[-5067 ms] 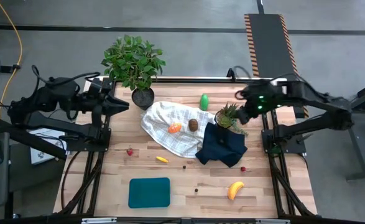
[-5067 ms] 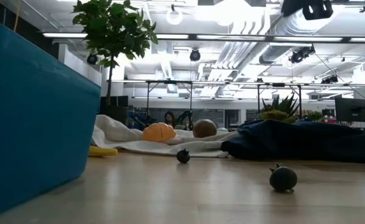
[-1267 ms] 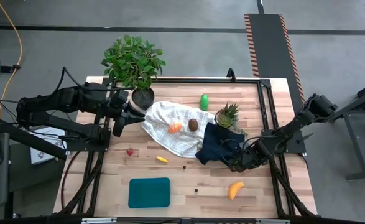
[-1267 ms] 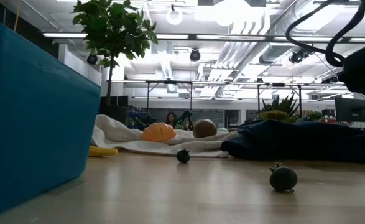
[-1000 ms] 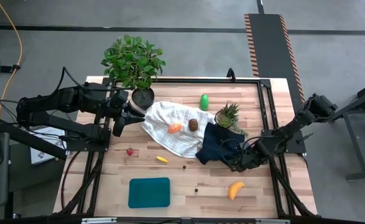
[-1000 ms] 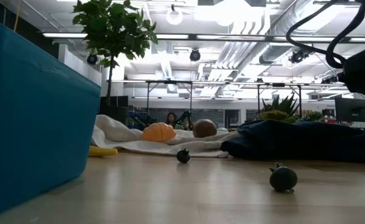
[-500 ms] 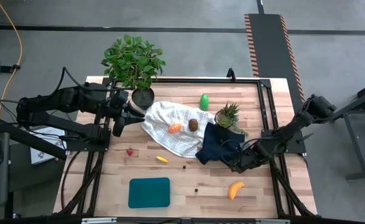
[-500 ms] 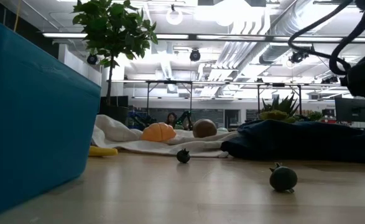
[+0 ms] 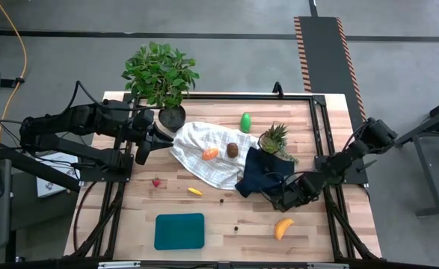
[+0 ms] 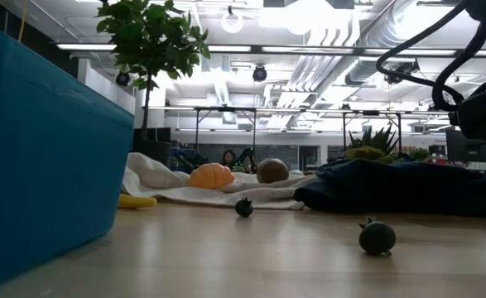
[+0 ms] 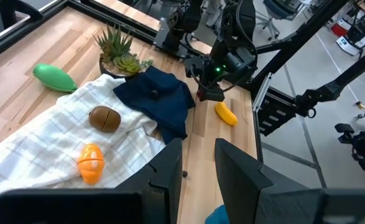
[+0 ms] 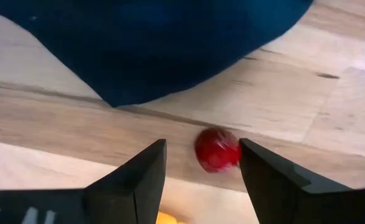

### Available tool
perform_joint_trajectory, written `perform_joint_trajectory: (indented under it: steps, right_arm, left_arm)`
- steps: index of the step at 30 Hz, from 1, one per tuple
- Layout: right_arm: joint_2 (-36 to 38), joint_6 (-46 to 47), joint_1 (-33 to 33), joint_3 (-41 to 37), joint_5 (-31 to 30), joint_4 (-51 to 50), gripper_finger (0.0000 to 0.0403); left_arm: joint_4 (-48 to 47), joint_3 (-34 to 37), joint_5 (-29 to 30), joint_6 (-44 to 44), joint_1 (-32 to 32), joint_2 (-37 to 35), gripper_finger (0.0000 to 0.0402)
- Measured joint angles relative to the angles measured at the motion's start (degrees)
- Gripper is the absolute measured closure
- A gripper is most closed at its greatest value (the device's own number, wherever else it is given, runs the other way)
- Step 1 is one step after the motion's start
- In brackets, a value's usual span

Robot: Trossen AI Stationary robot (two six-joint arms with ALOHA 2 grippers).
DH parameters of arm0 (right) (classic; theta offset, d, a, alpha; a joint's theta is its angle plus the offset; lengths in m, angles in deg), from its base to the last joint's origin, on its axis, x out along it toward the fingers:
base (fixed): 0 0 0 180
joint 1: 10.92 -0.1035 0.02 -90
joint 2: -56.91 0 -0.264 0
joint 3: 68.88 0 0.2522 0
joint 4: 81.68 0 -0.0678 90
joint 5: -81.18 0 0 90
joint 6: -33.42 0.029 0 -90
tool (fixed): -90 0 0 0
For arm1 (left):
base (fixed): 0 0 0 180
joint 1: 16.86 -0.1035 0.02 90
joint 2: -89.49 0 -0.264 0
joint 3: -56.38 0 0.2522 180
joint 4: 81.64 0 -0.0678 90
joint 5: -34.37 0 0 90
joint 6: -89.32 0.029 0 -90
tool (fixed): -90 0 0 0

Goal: Pick and placing Produce into tupperware
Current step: Put the cherry into the bin

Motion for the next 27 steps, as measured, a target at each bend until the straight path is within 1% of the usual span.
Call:
perform_joint_trajectory:
  steps: [3, 10, 14, 17, 21, 24, 27]
  right_arm:
    - [0.0, -0.1, 0.0, 0.0, 0.1, -0.5, 0.0230]
    - [0.0, -0.1, 0.0, 0.0, 0.6, -0.2, 0.0291]
    - [0.0, -0.1, 0.0, 0.0, 0.6, -0.1, 0.0317]
    - [0.0, -0.1, 0.0, 0.0, 0.6, 0.9, 0.0326]
    - [0.7, -0.1, 0.0, 0.1, 0.7, 3.3, 0.0328]
    - [1.8, -1.2, 0.4, 2.0, 0.2, 3.3, 0.0328]
    - [3.0, -4.1, 1.5, 4.8, -1.4, 3.8, 0.0329]
  left_arm:
    - [0.0, 0.0, 0.0, 0.0, 0.0, 0.0, 0.0318]
    - [0.0, 0.0, 0.0, 0.0, 0.0, 0.0, 0.0318]
    - [0.1, 0.0, 0.0, 0.0, 0.0, 0.0, 0.0318]
    - [0.1, 0.0, 0.0, 0.0, 0.0, 0.0, 0.0318]
    - [0.2, 0.0, 0.0, 0.0, 0.0, 0.0, 0.0318]
    - [0.2, 0.0, 0.2, 0.0, 0.0, 0.0, 0.0318]
    - [0.2, 0.0, 2.5, 0.1, 0.0, 0.0, 0.0318]
